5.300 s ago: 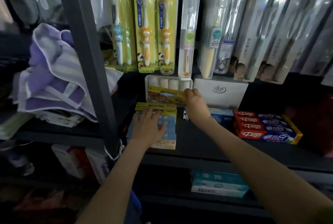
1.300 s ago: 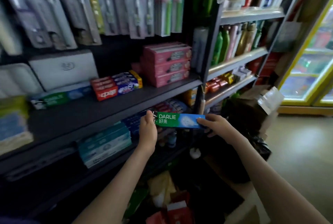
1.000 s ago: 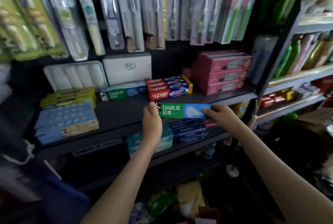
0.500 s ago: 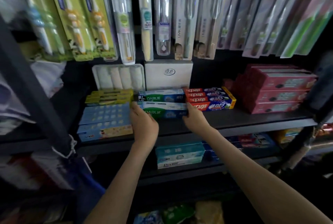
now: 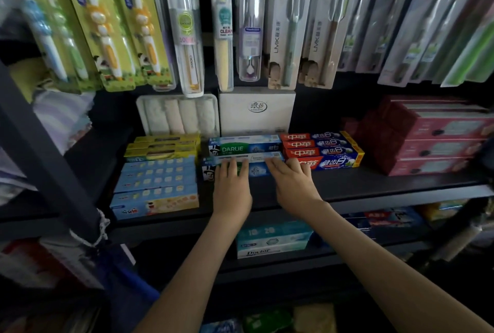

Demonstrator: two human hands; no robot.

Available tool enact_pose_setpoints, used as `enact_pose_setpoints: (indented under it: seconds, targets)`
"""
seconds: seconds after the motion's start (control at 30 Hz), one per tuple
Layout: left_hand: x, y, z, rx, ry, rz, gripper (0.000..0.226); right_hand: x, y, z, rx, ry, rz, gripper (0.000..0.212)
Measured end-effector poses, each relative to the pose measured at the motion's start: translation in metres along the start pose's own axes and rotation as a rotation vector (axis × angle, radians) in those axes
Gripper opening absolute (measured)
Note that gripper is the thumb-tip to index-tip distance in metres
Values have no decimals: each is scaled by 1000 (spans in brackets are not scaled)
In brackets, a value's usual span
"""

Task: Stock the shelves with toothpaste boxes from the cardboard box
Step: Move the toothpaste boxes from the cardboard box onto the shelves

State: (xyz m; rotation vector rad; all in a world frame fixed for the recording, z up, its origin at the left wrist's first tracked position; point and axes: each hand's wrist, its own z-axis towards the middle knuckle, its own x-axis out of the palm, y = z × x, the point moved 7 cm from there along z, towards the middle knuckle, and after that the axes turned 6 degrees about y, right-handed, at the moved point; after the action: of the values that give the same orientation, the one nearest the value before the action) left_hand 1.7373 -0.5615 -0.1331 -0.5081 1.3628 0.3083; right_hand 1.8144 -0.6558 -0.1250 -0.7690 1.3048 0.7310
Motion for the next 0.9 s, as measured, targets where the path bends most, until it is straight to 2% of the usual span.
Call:
enact_pose_setpoints:
  seconds: [0.4,0.5,0.57,0.67,0.73,0.83,0.9]
  targets:
    - [6,1,26,37,110,-106,81,-1,-10,26,43,91,-70,73]
    - [5,-1,22,19,102,-121,80,-5,-8,22,-3,20,-51,69]
    - [0,-11,16,26,21,-165,71,-8,-10,10,-34,-70,12,64]
    - [-7,-53,-5,127,-146,-313,52,-11,-27,-26,7,-267,124,47]
    - [-2,-95,-26,247,-186,-410,46,-5,-47,-62,71,-329,224,38]
    - [26,-167,-57,421,-121,-510,40,14,-92,-131,203,-377,320,34]
    - [54,-219,-76,516,6,-555,38,34,-129,-185,350,-368,344,35]
